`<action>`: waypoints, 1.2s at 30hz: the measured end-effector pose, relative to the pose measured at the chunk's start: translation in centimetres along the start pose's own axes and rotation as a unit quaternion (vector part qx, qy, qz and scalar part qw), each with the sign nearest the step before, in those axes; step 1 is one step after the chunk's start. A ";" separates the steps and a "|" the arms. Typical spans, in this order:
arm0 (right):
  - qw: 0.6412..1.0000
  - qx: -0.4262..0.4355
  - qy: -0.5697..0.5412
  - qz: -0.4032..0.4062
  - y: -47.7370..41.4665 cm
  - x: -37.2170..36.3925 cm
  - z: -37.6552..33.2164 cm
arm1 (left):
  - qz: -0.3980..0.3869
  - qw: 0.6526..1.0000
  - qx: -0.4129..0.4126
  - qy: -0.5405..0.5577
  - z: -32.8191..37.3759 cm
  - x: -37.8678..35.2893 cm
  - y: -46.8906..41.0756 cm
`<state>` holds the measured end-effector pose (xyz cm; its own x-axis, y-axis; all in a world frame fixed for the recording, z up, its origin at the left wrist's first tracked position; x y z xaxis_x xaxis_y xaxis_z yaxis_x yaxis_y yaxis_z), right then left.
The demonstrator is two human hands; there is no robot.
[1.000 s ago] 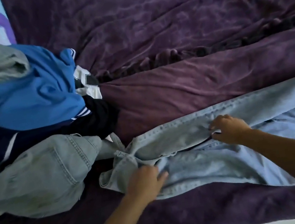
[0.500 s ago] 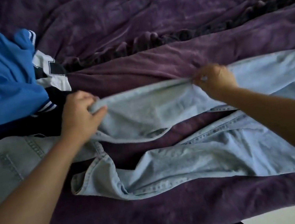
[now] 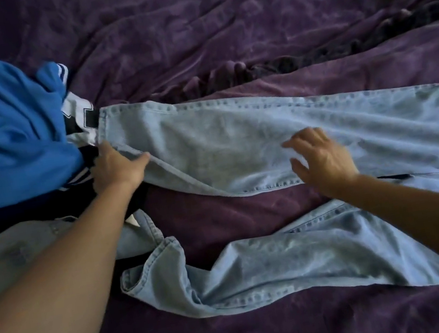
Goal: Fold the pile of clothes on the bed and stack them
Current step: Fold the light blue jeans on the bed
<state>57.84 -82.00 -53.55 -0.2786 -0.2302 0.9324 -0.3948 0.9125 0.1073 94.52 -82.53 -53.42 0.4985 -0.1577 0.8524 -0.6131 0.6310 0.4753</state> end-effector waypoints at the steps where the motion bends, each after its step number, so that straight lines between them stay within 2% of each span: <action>1: 0.999 0.009 0.004 -0.031 0.2 -1.1 -0.4 | 0.011 1.000 0.006 0.000 -0.4 -0.4 -0.1; 4: 0.991 -0.020 0.026 -0.132 -0.5 -3.6 -1.1 | 0.101 0.993 -0.055 0.003 -1.0 -0.1 -0.2; 6: 0.983 -0.063 0.032 -0.169 -1.4 -4.3 -0.9 | 0.171 0.969 -0.175 -0.035 -2.4 1.3 0.9; 7: 0.979 -0.078 0.034 -0.186 -1.8 -4.5 -1.0 | 0.189 0.948 -0.237 -0.097 -3.7 2.1 1.5; 9: 0.971 -0.089 0.050 -0.215 -2.0 -4.5 -1.1 | 0.150 0.909 -0.301 -0.245 -7.2 3.2 2.9; 11: 0.968 -0.083 0.073 -0.225 -1.5 -4.1 -1.6 | 0.041 0.892 -0.258 -0.368 -10.3 3.9 3.8; 12: 0.971 -0.071 0.081 -0.214 -1.1 -3.8 -2.0 | 0.008 0.889 -0.231 -0.395 -11.3 3.9 4.0; 14: 0.985 -0.017 0.078 -0.155 0.5 -3.4 -2.8 | 0.004 0.895 -0.245 -0.373 -11.1 3.3 5.1; 17: 0.997 0.035 0.018 -0.060 4.1 -2.9 -4.0 | 0.085 0.882 -0.387 -0.254 -7.8 1.0 8.3; 18: 0.998 0.036 0.008 -0.052 5.6 -2.9 -4.2 | 0.082 0.875 -0.429 -0.210 -6.7 -0.4 9.9; 21: 0.998 0.016 -0.009 -0.062 10.8 -3.4 -3.6 | -0.047 0.851 -0.505 -0.140 -4.4 -5.8 15.5; 24: 0.993 -0.040 0.001 -0.111 16.7 -3.5 -1.7 | -0.166 0.821 -0.501 -0.220 -4.2 -10.9 20.6; 26: 0.988 -0.076 0.024 -0.132 20.1 -3.0 -0.2 | -0.188 0.806 -0.499 -0.257 -4.3 -13.0 23.4; 31: 0.965 -0.205 0.095 -0.132 26.7 -0.1 5.2 | -0.192 0.749 -0.579 -0.260 -3.1 -15.3 29.3; 33: 0.941 -0.270 0.137 -0.151 29.2 1.2 8.2 | -0.187 0.742 -0.577 -0.284 -2.5 -16.4 30.5; 36: 0.897 -0.362 0.172 -0.187 33.1 3.4 13.8 | -0.129 0.751 -0.567 -0.314 -0.9 -18.1 31.5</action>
<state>31.76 -57.27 -51.56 0.0910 -0.5606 0.8230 0.3016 0.8032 0.5138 66.70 -59.13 -54.07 -0.0952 -0.4882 0.8676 0.5470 0.7025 0.4553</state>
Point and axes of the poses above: each hand's wrist, its own y-axis away from the middle knuckle, its own x-axis out of the back of the hand, z = x × y, the point moved 1 cm from there along -y, towards the middle knuckle, and after that the axes turned 1 degree about -z, right-handed, at the moved point
